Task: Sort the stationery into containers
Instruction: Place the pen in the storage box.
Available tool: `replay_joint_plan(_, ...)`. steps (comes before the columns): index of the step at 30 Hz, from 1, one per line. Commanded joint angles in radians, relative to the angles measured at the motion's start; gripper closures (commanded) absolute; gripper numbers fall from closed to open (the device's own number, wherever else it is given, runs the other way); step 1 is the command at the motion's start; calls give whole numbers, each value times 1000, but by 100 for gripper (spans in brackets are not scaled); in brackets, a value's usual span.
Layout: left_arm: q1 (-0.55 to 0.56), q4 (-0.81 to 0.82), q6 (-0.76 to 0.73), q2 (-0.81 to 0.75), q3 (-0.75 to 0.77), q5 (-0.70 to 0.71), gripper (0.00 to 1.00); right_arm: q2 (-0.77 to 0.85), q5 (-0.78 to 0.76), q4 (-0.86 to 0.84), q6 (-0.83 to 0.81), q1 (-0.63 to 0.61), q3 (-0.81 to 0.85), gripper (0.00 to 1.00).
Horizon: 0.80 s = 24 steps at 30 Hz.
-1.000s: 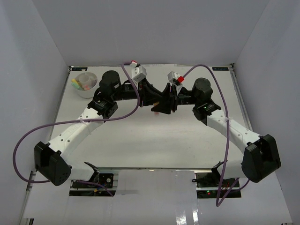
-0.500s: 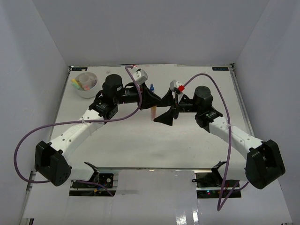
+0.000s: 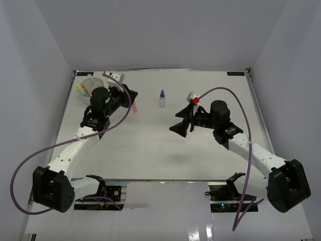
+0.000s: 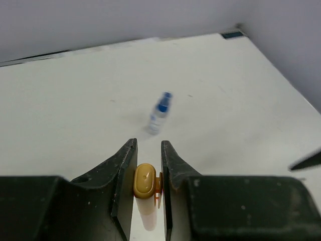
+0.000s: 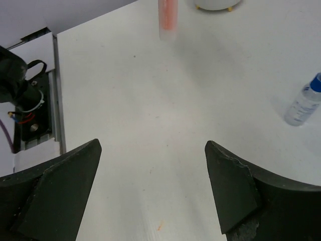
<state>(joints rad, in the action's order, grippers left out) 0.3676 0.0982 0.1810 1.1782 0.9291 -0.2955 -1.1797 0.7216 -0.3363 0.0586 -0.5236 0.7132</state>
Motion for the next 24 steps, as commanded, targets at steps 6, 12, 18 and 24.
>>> replay_joint_plan(6,-260,132,58,-49,-39,493,100,74,-266,16,-26,5,-73,10)
replay_joint_plan(12,-501,294,139,46,-42,500,100,100,-271,13,-19,4,-95,10)
replay_joint_plan(18,-621,477,135,204,-10,403,100,103,-257,8,-22,4,-101,10)
replay_joint_plan(24,-677,639,147,337,19,326,100,88,-243,8,-22,4,-98,10)
